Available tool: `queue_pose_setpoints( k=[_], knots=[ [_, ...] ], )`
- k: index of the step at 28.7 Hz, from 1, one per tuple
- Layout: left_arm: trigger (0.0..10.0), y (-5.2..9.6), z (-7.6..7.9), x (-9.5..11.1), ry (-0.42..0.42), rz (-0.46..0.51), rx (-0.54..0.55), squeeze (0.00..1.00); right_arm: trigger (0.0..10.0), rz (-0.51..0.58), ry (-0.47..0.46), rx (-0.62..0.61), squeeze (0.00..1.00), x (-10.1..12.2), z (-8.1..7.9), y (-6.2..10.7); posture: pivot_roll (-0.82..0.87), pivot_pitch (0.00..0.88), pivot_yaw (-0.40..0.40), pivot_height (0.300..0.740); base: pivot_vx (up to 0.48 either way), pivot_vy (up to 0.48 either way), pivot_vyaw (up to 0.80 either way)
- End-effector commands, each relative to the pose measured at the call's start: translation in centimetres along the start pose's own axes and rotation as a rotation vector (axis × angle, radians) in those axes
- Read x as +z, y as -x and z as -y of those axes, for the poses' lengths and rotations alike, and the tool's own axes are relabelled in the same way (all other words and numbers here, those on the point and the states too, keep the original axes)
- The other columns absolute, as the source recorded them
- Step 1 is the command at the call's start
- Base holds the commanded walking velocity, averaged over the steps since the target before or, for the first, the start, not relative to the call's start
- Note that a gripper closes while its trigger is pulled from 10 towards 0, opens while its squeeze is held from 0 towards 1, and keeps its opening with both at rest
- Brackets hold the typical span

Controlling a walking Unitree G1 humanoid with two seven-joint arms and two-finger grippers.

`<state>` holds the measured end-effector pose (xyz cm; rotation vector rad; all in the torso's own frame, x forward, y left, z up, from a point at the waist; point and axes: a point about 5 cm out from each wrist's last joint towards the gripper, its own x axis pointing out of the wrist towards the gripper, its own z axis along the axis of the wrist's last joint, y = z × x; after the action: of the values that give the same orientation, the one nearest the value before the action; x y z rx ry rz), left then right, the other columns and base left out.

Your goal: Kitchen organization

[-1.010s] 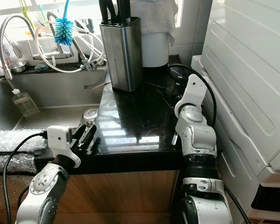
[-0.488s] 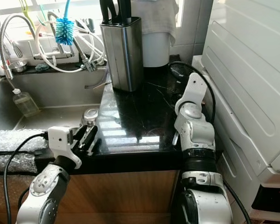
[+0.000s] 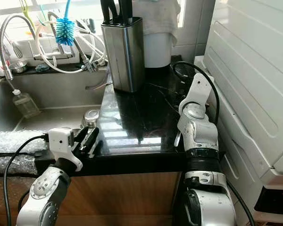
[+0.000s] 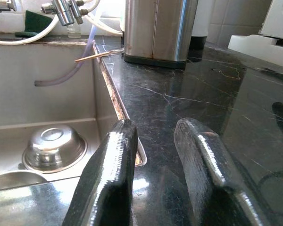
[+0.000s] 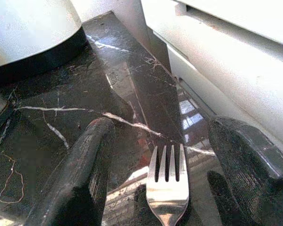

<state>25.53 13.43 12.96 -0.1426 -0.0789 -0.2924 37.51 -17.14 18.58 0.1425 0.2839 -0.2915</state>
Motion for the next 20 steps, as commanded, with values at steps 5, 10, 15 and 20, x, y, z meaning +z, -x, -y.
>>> queue_pose_setpoints(
  k=[5,10,15,20],
  knots=[
    [10.0,0.5,0.0,-1.5,0.022,-0.082,0.000,0.00,10.0,-0.029,-0.011,0.006,0.00,-0.7,-0.4,0.1,-0.04,0.000,0.071,0.740,0.000,0.000,0.00],
    [10.0,0.5,-0.1,-1.5,0.022,-0.086,-0.002,0.00,10.0,-0.033,-0.009,0.001,0.00,-0.9,-0.3,0.0,-0.04,0.000,0.071,0.740,0.000,0.000,0.00],
    [10.0,0.5,0.0,-1.5,0.023,-0.089,-0.006,0.00,10.0,-0.038,-0.009,-0.010,0.00,-1.1,-0.2,0.0,-0.04,0.000,0.071,0.740,0.000,0.000,0.00],
    [10.0,0.5,0.0,-1.5,0.023,-0.089,-0.007,0.00,10.0,-0.052,-0.007,-0.018,0.00,-1.7,-0.1,0.0,-0.04,0.000,0.070,0.740,0.000,0.000,0.00]
  ],
)
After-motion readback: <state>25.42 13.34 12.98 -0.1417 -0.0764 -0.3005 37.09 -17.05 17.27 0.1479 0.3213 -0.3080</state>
